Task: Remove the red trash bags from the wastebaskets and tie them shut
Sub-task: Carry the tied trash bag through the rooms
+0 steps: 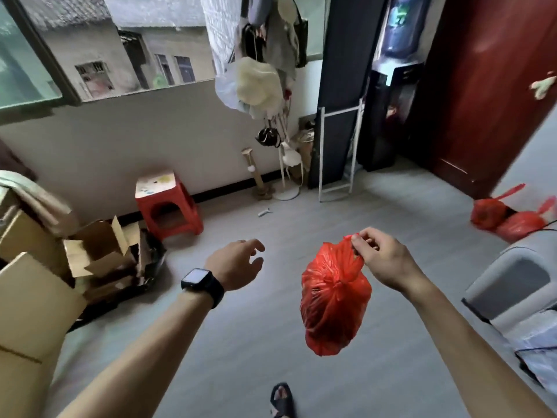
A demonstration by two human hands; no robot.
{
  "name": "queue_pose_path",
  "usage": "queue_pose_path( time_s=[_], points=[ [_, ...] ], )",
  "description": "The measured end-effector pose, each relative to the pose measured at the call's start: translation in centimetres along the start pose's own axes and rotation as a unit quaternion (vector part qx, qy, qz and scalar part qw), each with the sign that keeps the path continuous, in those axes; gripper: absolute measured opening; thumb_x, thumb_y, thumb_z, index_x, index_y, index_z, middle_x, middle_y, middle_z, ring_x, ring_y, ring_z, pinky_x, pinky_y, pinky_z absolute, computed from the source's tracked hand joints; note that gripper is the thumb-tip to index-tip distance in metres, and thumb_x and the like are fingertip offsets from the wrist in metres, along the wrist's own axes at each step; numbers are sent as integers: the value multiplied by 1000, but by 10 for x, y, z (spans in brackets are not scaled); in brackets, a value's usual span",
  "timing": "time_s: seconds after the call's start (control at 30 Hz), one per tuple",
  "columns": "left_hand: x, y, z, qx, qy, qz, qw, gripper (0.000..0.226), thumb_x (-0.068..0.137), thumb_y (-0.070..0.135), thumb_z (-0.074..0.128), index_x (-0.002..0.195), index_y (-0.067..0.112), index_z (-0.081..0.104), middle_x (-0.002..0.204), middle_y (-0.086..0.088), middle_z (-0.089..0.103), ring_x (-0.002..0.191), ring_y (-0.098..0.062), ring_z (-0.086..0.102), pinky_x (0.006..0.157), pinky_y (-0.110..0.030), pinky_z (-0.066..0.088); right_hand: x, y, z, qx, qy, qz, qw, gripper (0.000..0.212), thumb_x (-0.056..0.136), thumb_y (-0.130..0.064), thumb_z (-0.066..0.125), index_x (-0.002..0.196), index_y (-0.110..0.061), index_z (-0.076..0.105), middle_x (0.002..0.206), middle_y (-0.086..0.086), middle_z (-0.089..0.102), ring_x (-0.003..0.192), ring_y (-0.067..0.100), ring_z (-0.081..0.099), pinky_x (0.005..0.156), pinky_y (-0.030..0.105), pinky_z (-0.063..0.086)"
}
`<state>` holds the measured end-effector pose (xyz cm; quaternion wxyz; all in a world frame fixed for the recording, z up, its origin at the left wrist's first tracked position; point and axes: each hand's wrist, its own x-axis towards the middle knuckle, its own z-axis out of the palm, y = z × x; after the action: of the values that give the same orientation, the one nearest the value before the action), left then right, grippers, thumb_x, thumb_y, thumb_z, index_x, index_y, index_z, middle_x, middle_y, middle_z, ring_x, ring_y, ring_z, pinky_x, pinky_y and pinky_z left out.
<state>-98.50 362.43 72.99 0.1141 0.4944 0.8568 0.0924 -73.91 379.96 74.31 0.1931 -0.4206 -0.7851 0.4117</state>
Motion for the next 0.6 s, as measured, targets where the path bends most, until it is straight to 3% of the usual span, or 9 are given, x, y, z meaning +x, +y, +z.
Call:
queue_pose_path(
  time_s=[0.23, 0.6],
  points=[
    [244, 47, -24, 14, -30, 108, 994, 30, 96, 37, 51, 125, 33, 56, 122, 7, 63, 109, -17, 60, 77, -24, 40, 180, 11, -54, -51, 59, 76, 994, 33, 89, -49, 58, 75, -19, 58, 67, 0, 67, 70, 23, 64, 77, 40, 52],
    [568, 207, 10, 10, -56, 222, 973, 31, 94, 42, 49, 124, 36, 54, 121, 8, 63, 108, -18, 60, 87, -34, 52, 425, 131, -174, -65, 124, 150, 979, 32, 90, -45, 61, 71, -20, 55, 66, 0, 69, 72, 22, 68, 75, 37, 52]
  ],
)
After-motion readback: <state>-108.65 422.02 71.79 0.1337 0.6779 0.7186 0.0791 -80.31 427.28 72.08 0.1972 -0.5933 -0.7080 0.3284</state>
